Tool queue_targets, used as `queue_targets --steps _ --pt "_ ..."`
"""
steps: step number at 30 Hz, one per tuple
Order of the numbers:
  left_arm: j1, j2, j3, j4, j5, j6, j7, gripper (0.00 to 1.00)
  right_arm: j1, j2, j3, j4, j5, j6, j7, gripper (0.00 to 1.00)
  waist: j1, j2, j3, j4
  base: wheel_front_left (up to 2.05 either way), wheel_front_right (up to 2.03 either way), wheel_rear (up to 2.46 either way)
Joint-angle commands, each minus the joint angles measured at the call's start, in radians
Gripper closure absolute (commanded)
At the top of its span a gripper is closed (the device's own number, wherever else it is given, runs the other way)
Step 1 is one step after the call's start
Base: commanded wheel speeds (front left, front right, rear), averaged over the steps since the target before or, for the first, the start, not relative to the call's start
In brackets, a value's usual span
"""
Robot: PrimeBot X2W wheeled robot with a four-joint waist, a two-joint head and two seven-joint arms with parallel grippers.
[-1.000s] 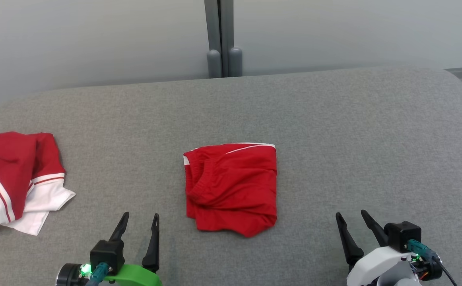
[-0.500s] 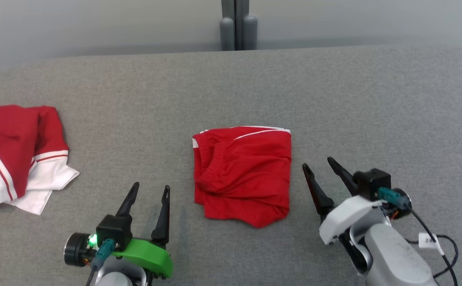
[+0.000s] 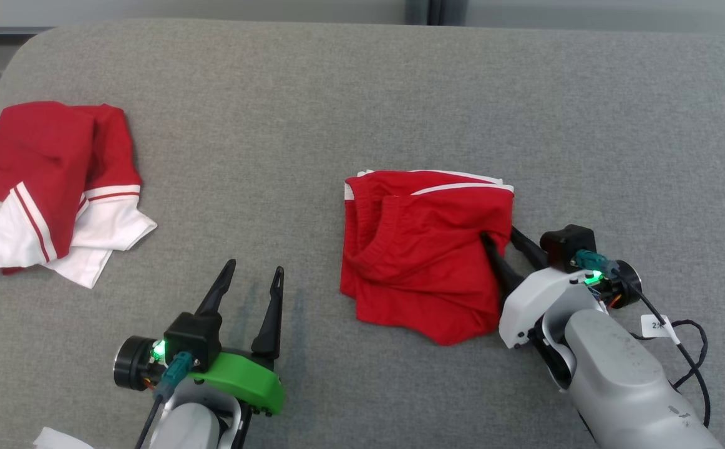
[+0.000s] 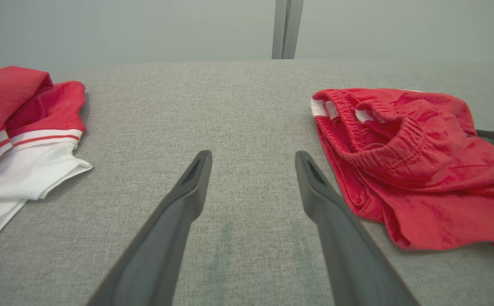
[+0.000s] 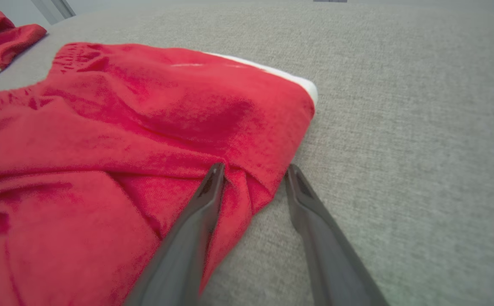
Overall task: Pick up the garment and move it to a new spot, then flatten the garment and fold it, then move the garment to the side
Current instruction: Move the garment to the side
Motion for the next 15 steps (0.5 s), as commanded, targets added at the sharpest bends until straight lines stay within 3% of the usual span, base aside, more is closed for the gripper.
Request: queue_targets --steps 1,6,15 --pt "-0.007 0.010 -0.003 -0.006 -0.003 -0.002 -0.001 0.00 0.015 -0.005 -0.003 0.017 -0.001 -0.001 0.009 1.00 0.0000 0.0000 0.006 -0.013 0.00 0.00 0.00" --pt "0.027 0.030 -0.018 -0.009 -0.004 -0.001 -0.001 0.00 0.058 -0.012 -0.047 -0.009 0.005 -0.004 0.009 1.00 0.0000 0.0000 -0.019 -0.114 0.00 0.00 0.00" --pt "0.047 0.049 -0.080 -0.018 -0.007 -0.002 0.000 0.00 0.152 -0.010 -0.100 -0.071 -0.010 -0.005 0.011 1.00 0.0000 0.0000 -0.062 -0.385 0.00 0.00 0.00"
